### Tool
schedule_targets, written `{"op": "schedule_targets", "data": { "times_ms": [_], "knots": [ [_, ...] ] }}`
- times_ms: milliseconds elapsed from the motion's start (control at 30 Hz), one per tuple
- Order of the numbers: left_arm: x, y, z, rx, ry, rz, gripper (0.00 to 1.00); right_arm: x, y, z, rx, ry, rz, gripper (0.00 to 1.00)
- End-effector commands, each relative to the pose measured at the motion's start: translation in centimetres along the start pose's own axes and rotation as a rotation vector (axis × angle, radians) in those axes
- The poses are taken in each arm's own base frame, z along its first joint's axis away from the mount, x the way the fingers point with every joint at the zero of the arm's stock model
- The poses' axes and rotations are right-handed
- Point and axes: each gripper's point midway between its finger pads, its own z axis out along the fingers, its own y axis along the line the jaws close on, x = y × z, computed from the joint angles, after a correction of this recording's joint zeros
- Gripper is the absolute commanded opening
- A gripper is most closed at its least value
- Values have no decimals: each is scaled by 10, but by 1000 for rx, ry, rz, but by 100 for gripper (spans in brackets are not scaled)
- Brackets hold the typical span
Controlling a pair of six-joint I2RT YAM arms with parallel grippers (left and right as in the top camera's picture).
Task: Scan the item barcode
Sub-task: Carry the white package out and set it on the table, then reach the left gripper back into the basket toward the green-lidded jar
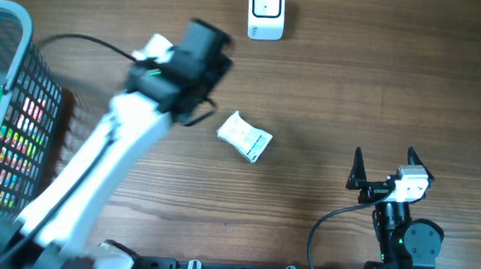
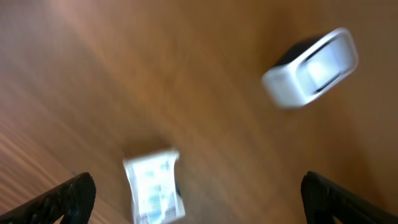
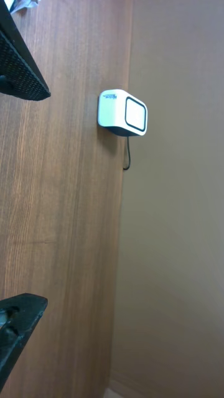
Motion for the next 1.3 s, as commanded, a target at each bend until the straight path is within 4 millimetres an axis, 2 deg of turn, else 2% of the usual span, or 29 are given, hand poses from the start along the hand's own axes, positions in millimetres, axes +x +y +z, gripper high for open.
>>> {"op": "schedule_targets", "data": {
  "times_ms": [0, 33, 67, 100, 200, 300, 367, 467, 533, 567, 633, 700, 867, 1000, 1067, 1167, 1267],
  "knots": [
    [-98, 28, -73, 65, -261, 115, 100, 0, 1, 0, -6, -1, -5, 100],
    [-126, 46, -98, 69, -341, 84, 100, 0, 1, 0, -6, -1, -5, 100],
    [-144, 60, -115, 66, -398, 55, 100, 0, 1, 0, -6, -1, -5, 100],
    [-171, 85, -142, 51, -496, -6, 100, 0, 1, 0, -6, -1, -5, 100],
    [-211, 133, -189, 3, -678, -122, 100, 0, 1, 0, -6, -1, -5, 100],
    [-237, 171, -213, -76, -793, -209, 100, 0, 1, 0, -6, -1, -5, 100],
    [-252, 196, -213, -149, -822, -270, 100, 0, 1, 0, -6, -1, -6, 100],
    [-275, 230, -188, -266, -788, -334, 100, 0, 1, 0, -6, -1, -5, 100],
    [-287, 239, -162, -318, -722, -279, 100, 0, 1, 0, -6, -1, -6, 100],
    [-296, 244, -137, -362, -661, -196, 100, 0, 1, 0, -6, -1, -6, 100],
    [-305, 254, -102, -427, -573, -102, 100, 0, 1, 0, -6, -1, -5, 100],
    [-307, 270, -64, -486, -468, -50, 100, 0, 1, 0, -6, -1, -5, 100],
    [-306, 300, 7, -556, -315, -32, 100, 0, 1, 0, -6, -1, -5, 100],
    [-312, 312, 40, -564, -292, -34, 100, 0, 1, 0, -6, -1, -5, 99],
    [-319, 307, 51, -519, -307, -30, 100, 0, 1, 0, -6, -1, -5, 100],
    [-326, 295, 62, -440, -316, -23, 100, 0, 1, 0, -6, -1, -5, 100],
    [-332, 294, 66, -430, -335, -21, 100, 0, 1, 0, -6, -1, -5, 100]
  ]
}}
